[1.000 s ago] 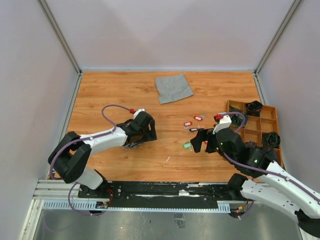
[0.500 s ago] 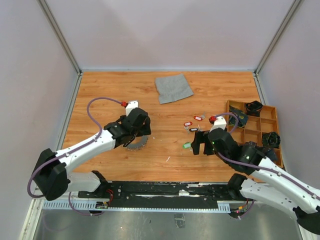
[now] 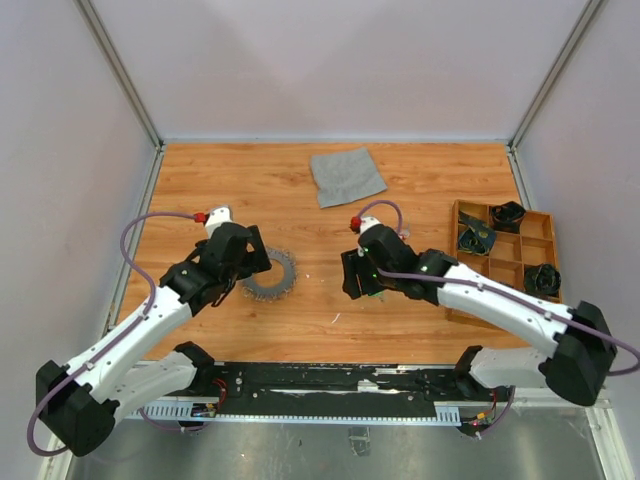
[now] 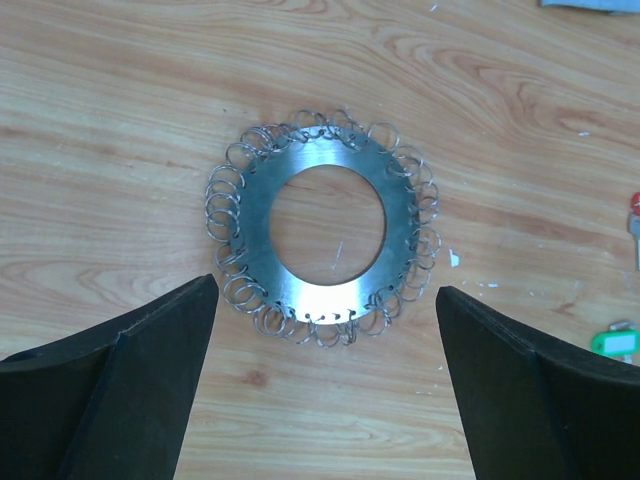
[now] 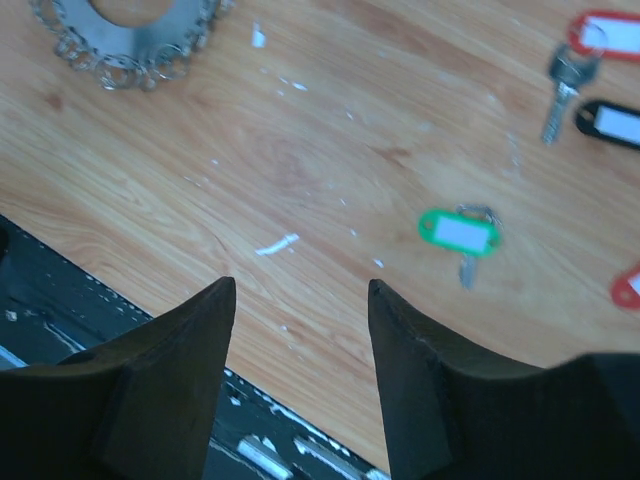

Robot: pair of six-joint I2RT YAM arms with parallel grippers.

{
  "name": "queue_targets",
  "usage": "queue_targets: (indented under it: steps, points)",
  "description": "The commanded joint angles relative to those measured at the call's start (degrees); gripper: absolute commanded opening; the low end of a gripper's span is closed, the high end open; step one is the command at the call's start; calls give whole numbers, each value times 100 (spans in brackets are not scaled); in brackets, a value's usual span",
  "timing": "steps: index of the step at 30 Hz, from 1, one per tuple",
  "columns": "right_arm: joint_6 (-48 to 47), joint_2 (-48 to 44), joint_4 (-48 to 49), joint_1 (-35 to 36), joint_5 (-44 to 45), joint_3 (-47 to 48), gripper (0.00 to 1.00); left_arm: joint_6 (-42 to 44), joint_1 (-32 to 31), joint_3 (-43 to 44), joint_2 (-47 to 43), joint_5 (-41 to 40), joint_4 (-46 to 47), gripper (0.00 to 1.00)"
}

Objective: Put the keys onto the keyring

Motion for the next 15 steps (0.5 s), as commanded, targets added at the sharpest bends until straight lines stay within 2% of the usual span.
queue_targets:
  steps: [1,11,15]
  points:
    - [-212,920,764,33,-819,575,52,-118,30,77,-296,336,-154,97]
    - [-134,2841,1657,-9,-1212,1751,35,81,30,492,-730,437,-621,96]
    - [-103,3377,1613,-61,-1280,2133,34,264,30,656,-911,532,-694,95]
